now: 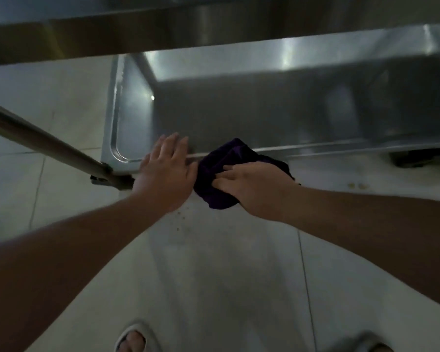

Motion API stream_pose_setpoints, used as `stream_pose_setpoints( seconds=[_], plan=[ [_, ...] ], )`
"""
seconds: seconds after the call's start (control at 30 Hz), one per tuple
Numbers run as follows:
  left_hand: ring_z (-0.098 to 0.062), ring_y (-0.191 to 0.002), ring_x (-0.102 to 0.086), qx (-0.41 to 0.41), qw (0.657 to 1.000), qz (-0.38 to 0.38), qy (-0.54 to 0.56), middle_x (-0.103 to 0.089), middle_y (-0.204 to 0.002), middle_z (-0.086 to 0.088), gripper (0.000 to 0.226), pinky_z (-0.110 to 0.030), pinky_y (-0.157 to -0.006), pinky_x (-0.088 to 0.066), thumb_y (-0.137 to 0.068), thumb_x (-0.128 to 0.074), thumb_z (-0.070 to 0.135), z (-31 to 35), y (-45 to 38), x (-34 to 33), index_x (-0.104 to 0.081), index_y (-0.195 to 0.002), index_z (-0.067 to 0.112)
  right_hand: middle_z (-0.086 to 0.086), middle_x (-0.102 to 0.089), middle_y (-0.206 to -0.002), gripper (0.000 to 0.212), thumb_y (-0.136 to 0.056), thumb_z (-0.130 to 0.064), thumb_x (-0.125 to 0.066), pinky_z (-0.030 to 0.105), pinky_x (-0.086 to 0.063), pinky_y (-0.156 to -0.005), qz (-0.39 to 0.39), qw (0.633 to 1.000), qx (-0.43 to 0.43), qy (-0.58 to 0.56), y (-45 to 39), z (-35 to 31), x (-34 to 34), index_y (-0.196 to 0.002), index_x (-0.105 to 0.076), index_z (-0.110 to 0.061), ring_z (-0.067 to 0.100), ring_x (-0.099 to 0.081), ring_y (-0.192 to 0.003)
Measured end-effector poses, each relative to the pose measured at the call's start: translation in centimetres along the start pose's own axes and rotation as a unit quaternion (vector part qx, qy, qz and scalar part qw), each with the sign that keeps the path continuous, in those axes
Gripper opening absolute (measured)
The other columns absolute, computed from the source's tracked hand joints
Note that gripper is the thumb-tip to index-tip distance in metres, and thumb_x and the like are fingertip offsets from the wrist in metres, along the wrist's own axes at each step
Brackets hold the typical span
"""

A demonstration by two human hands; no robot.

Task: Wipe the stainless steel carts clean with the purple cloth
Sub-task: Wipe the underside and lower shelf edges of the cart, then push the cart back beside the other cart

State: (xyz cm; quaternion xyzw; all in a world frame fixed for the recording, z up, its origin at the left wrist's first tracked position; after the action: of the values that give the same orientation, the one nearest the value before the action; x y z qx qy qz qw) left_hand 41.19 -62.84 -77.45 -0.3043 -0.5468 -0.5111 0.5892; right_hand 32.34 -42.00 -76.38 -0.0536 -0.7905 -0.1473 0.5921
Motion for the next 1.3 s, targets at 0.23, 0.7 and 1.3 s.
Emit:
stream_pose_setpoints(
  seconds=[0.23, 0.7, 1.3],
  plan=[
    [-0.026, -0.147, -0.043, -0.074, 0.976, -0.197, -0.053, -0.043, -0.163, 0.000, 0.060, -0.048, -0.115, -0.040, -0.105, -0.038, 0.053, 6.5, 9.2, 0.2, -0.038, -0.159, 0.026, -0.005, -0.065, -0.128, 0.046, -0.095, 0.003, -0.046, 0.046, -0.051, -0.098, -0.169, 0.942, -0.199, -0.212, 9.7, -3.9, -1.3, -0.128, -0.056, -0.028, 0.021, -0.063, -0.119],
    [-0.024, -0.142, -0.043, -0.066, 0.912, -0.389, -0.114, -0.042, -0.161, 0.000, 0.065, -0.045, -0.107, -0.040, -0.104, -0.034, 0.060, 25.4, 19.8, 24.7, -0.030, -0.161, 0.027, 0.001, -0.061, -0.134, 0.063, -0.090, 0.003, -0.050, 0.042, -0.053, -0.098, -0.235, 0.834, -0.376, -0.329, 29.0, -11.6, 24.9, -0.145, -0.049, -0.027, 0.023, -0.061, -0.119],
    [-0.024, -0.143, -0.044, -0.083, 0.970, -0.228, -0.024, -0.044, -0.160, 0.002, 0.066, -0.044, -0.111, -0.040, -0.102, -0.042, 0.057, 55.8, 18.7, 59.0, -0.032, -0.160, 0.027, -0.011, -0.068, -0.116, 0.041, -0.097, -0.019, -0.050, 0.035, -0.052, -0.083, 0.019, 0.828, -0.452, -0.332, 52.0, -4.8, 64.2, -0.129, -0.058, -0.043, 0.016, -0.064, -0.099]
  ],
)
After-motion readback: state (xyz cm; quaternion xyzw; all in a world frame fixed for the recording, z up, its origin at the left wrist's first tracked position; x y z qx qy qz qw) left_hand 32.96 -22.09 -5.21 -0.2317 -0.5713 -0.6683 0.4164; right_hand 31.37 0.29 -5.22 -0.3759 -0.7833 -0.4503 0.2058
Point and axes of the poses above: each hand's wrist, its own y-axis away from the middle knuckle, its own x-axis out of the back of the hand, z = x × y, the point moved 1 cm from there along -y, towards the middle knuckle
